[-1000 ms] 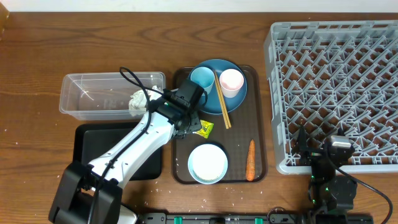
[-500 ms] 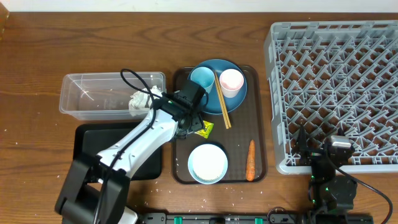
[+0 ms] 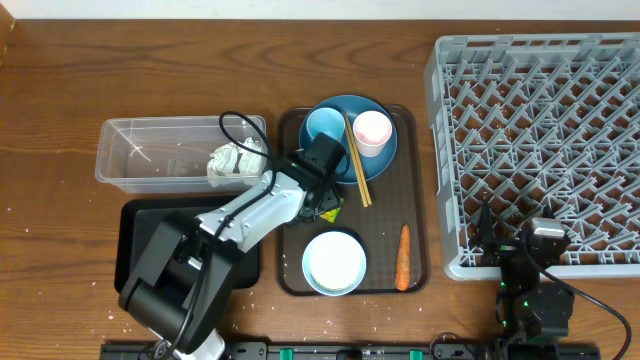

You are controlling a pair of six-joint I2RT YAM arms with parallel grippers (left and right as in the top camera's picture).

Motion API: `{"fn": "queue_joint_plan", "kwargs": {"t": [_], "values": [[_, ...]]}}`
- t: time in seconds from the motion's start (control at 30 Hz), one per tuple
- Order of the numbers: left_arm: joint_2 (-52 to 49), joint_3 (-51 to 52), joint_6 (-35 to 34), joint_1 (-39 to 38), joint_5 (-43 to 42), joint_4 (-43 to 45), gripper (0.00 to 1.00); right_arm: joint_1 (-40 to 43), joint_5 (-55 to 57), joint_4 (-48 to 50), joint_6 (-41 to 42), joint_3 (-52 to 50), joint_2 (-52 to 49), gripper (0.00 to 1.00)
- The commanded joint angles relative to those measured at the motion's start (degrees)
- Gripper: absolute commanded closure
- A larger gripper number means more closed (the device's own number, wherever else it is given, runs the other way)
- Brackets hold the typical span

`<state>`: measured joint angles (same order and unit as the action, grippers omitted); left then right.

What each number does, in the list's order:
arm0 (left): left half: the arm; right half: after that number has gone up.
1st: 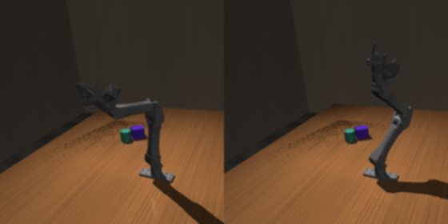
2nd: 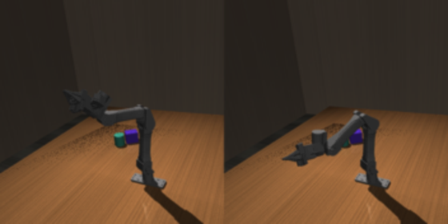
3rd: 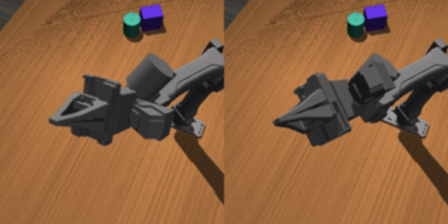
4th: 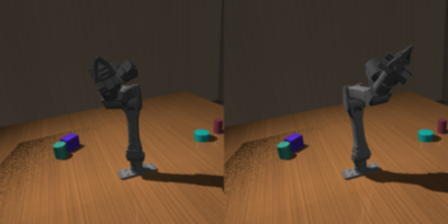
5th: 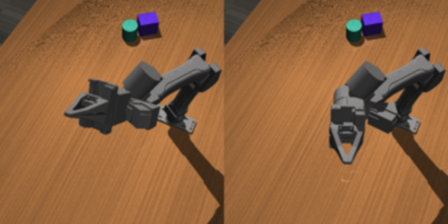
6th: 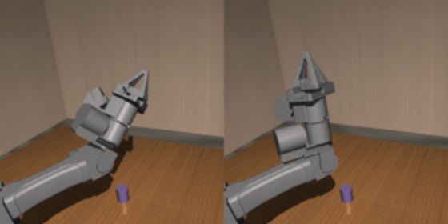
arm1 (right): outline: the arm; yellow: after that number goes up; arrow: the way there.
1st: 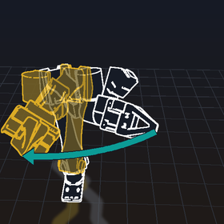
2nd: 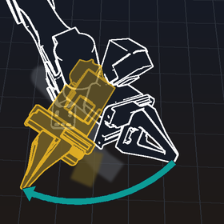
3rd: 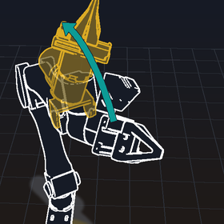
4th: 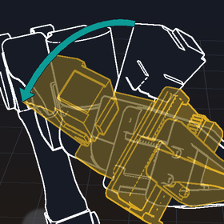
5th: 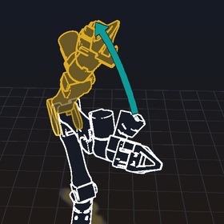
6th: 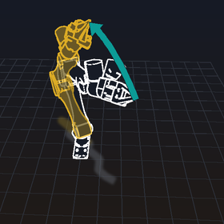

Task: Sort waste into correct bins and load items into the dishwasher rack
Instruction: 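Lower the left gripper onto the foil snack packet and grasp it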

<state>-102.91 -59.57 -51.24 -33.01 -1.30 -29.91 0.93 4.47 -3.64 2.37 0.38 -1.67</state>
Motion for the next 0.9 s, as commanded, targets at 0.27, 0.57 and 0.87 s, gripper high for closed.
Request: {"fn": "queue_joint_plan", "kwargs": {"t": [0.27, 0.57, 0.87], "values": [[-0.9, 0.3, -0.5, -1.7, 1.0, 0.5, 0.41, 0.3, 0.0, -0.2, 0.2, -0.1, 0.0, 0.01], [-0.9, 0.3, -0.3, -3.1, 4.8, 0.4, 0.51, 0.3, 0.0, -0.2, 0.2, -0.1, 0.0, 0.01], [-0.9, 0.3, -0.3, -3.1, 4.8, -0.7, 0.71, 0.3, 0.0, -0.2, 0.2, -0.1, 0.0, 0.01]]}}
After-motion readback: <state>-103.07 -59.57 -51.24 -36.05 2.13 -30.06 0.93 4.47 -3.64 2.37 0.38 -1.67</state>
